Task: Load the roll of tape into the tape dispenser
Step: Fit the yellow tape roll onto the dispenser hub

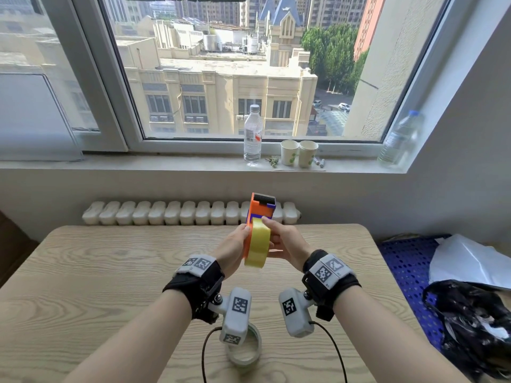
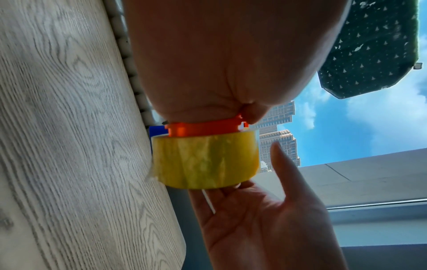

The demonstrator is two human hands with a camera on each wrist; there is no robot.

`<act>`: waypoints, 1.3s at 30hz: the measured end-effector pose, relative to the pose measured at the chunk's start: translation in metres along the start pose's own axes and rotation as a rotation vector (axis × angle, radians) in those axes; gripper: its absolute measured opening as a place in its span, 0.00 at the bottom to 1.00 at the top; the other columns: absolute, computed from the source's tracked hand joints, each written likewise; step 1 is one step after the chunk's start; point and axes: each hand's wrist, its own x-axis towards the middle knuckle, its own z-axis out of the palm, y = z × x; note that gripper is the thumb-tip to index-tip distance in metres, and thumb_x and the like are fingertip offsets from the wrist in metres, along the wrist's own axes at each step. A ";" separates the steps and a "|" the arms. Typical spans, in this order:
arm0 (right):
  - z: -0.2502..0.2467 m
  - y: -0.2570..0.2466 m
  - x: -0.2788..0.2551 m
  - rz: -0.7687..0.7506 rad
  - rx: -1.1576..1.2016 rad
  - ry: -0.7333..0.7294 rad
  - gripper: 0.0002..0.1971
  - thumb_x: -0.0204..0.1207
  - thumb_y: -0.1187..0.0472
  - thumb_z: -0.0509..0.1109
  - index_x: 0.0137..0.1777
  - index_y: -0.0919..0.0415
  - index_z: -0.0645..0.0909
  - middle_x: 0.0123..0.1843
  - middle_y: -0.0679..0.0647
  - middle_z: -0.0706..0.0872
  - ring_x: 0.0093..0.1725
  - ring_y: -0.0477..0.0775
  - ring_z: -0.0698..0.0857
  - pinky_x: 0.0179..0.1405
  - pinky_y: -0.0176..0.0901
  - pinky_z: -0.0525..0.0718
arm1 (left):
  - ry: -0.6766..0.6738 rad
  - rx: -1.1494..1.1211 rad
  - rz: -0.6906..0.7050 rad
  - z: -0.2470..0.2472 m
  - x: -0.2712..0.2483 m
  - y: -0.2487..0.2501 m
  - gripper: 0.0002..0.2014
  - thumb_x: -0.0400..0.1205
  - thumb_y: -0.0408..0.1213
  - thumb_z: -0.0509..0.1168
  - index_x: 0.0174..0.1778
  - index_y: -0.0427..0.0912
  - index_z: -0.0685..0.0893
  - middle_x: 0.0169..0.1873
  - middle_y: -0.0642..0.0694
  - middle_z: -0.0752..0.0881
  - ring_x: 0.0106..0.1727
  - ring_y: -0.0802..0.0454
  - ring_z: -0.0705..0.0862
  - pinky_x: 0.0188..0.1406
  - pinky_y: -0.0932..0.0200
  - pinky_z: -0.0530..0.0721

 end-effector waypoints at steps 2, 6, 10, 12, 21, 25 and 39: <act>0.000 0.001 -0.002 -0.050 -0.009 -0.072 0.16 0.77 0.56 0.66 0.57 0.68 0.83 0.36 0.55 0.81 0.37 0.51 0.81 0.47 0.44 0.85 | 0.007 0.004 0.013 -0.001 0.000 0.002 0.23 0.88 0.46 0.43 0.65 0.38 0.78 0.51 0.37 0.86 0.50 0.46 0.84 0.46 0.55 0.80; 0.001 0.002 0.003 -0.069 -0.049 0.010 0.23 0.75 0.53 0.70 0.55 0.76 0.82 0.37 0.59 0.83 0.38 0.54 0.84 0.51 0.49 0.87 | -0.015 -0.011 0.025 -0.001 -0.001 0.002 0.24 0.86 0.52 0.44 0.59 0.43 0.83 0.41 0.42 0.88 0.43 0.49 0.86 0.48 0.54 0.81; 0.006 -0.001 0.008 -0.025 -0.075 0.132 0.23 0.73 0.44 0.69 0.43 0.68 0.80 0.33 0.61 0.80 0.32 0.55 0.82 0.42 0.50 0.88 | -0.058 -0.030 0.017 -0.001 -0.001 -0.001 0.21 0.86 0.50 0.49 0.56 0.43 0.83 0.42 0.40 0.87 0.43 0.47 0.83 0.47 0.52 0.79; 0.006 -0.004 0.007 -0.005 -0.059 0.125 0.23 0.75 0.43 0.66 0.45 0.67 0.81 0.37 0.62 0.82 0.32 0.54 0.81 0.38 0.46 0.87 | -0.063 -0.027 0.022 0.001 -0.002 -0.001 0.18 0.86 0.46 0.49 0.57 0.44 0.81 0.46 0.41 0.86 0.45 0.48 0.83 0.47 0.54 0.79; 0.003 0.000 0.001 -0.065 -0.086 -0.041 0.22 0.76 0.55 0.68 0.58 0.76 0.80 0.37 0.60 0.81 0.39 0.54 0.81 0.53 0.49 0.85 | -0.065 -0.008 0.011 -0.006 -0.002 -0.001 0.26 0.86 0.54 0.41 0.64 0.45 0.79 0.44 0.44 0.87 0.43 0.52 0.85 0.48 0.55 0.80; 0.006 -0.004 0.005 -0.020 -0.072 0.121 0.21 0.74 0.47 0.69 0.45 0.69 0.81 0.39 0.65 0.82 0.32 0.55 0.84 0.33 0.43 0.88 | -0.070 -0.036 -0.010 -0.004 -0.001 -0.006 0.25 0.86 0.53 0.43 0.61 0.45 0.81 0.44 0.41 0.86 0.43 0.50 0.83 0.47 0.53 0.79; 0.005 -0.003 0.002 -0.014 -0.132 0.156 0.22 0.74 0.46 0.68 0.37 0.69 0.82 0.28 0.59 0.83 0.25 0.52 0.83 0.32 0.42 0.86 | -0.125 -0.037 0.004 -0.001 -0.001 -0.005 0.27 0.84 0.58 0.47 0.61 0.42 0.81 0.38 0.44 0.87 0.40 0.51 0.84 0.46 0.55 0.80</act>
